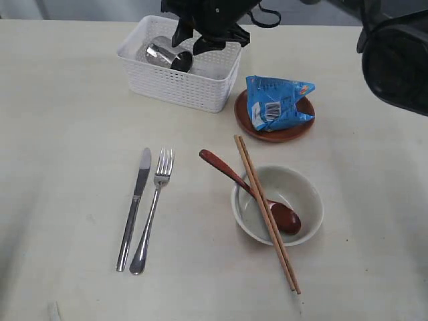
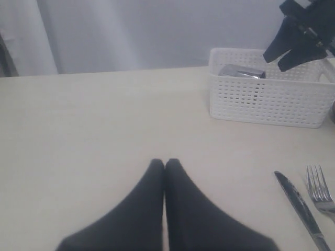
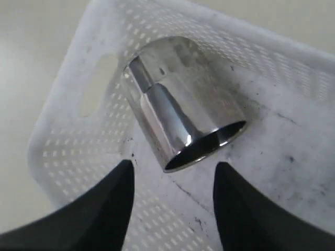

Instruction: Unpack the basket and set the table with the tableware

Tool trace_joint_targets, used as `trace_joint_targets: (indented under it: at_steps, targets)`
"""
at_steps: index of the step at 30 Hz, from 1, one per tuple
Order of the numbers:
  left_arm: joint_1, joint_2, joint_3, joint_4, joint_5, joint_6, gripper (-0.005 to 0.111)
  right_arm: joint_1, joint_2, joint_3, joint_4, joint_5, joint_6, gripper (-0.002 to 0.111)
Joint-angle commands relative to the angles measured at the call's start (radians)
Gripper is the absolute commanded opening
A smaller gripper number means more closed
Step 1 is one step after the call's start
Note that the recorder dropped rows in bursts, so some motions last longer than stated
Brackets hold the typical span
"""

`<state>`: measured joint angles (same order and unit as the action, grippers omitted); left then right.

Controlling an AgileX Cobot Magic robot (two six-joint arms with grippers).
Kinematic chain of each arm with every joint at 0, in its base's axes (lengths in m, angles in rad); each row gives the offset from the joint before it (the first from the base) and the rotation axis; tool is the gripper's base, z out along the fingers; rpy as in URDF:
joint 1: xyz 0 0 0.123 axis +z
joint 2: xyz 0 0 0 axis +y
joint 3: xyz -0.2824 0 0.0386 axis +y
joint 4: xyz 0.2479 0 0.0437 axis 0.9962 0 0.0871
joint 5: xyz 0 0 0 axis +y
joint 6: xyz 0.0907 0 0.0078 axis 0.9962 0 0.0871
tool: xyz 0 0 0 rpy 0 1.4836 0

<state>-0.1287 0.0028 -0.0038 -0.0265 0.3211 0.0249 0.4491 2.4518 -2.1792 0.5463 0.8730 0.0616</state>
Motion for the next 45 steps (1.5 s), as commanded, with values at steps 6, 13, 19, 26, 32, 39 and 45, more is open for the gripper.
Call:
trace_joint_targets:
  at_steps: [6, 13, 19, 26, 32, 39, 45]
  targets:
    - [0.003, -0.003, 0.004, -0.005, -0.002, 0.004, 0.0, -0.002, 0.064, -0.006, 0.136, -0.079, -0.062, 0.044]
    - [0.003, -0.003, 0.004, -0.005, -0.002, 0.004, 0.0, -0.007, 0.045, -0.006, 0.109, 0.017, -0.118, 0.044]
    - [0.003, -0.003, 0.004, -0.005, -0.002, 0.004, 0.0, -0.02, -0.052, -0.006, -0.114, 0.163, -0.106, 0.029]
    - [0.003, -0.003, 0.004, -0.005, -0.002, 0.004, 0.0, -0.034, -0.232, 0.134, -0.205, 0.171, -0.119, 0.0]
    - [0.003, -0.003, 0.004, -0.005, -0.002, 0.004, 0.0, -0.04, -0.557, 0.527, -0.205, -0.108, -0.18, 0.0]
    - [0.003, -0.003, 0.004, -0.005, -0.002, 0.004, 0.0, -0.04, -1.038, 0.992, -0.205, -0.429, -0.266, 0.0]
    - [0.003, -0.003, 0.004, -0.005, -0.002, 0.004, 0.0, -0.04, -1.476, 1.283, -0.217, -0.555, -0.295, 0.0]
